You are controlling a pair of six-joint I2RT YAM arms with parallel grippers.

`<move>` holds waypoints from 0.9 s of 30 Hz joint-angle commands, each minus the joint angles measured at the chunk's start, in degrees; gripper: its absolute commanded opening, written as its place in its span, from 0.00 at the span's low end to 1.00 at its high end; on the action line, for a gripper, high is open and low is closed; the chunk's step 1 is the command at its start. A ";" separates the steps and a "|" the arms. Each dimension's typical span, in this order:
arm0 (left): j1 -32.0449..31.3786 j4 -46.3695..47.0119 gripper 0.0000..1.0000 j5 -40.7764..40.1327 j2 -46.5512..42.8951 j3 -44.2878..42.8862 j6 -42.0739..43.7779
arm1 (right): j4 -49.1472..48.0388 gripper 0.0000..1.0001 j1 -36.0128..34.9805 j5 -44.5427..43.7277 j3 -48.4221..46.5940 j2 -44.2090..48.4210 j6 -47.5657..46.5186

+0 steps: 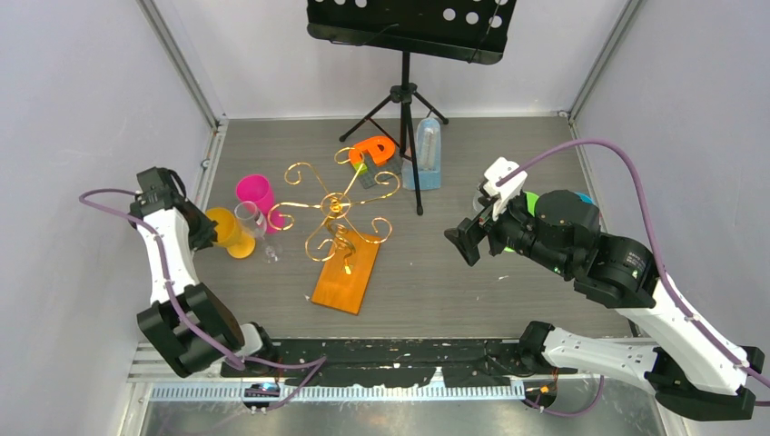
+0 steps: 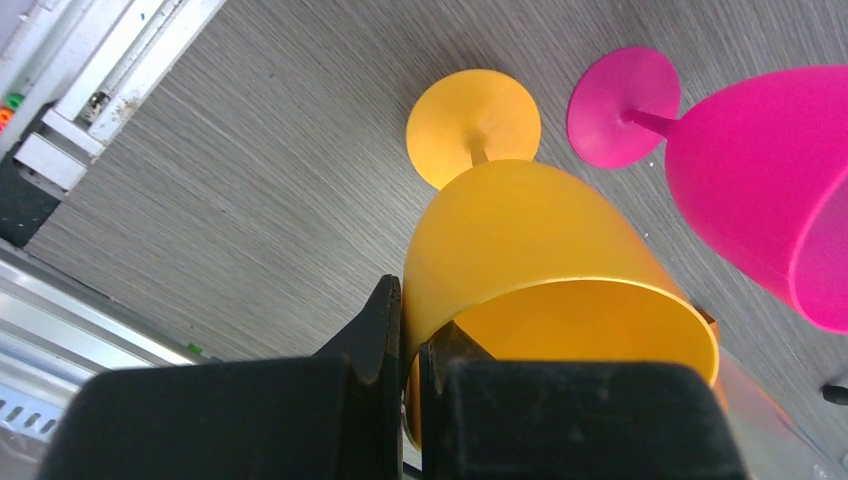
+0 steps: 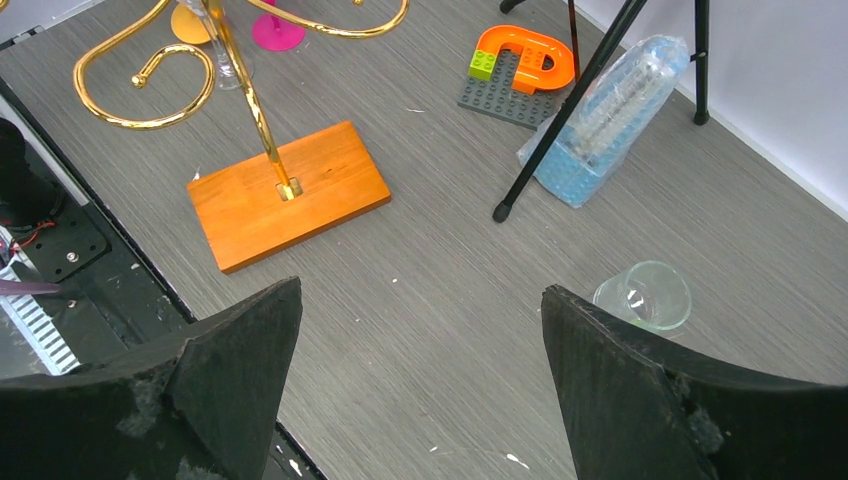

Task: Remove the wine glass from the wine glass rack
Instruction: Place the wine glass at the center of the board.

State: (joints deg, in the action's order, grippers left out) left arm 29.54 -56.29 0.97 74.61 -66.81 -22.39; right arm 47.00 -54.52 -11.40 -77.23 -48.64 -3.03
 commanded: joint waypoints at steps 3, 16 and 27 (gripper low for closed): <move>1.85 2.46 0.00 3.78 2.29 0.28 -1.56 | -2.71 0.96 0.17 0.62 0.29 -0.09 0.99; 2.19 0.95 0.30 1.84 4.95 -2.14 -2.37 | -3.21 0.96 0.16 0.25 1.70 0.12 1.42; 2.19 -1.61 0.85 -3.23 0.82 -5.28 -3.04 | -1.86 0.96 0.19 -0.30 1.18 0.30 1.49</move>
State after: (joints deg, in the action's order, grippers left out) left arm 31.27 -56.77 1.32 79.13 -69.04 -25.10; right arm 46.61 -54.52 -11.25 -75.22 -48.86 -2.55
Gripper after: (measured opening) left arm 0.694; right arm 0.957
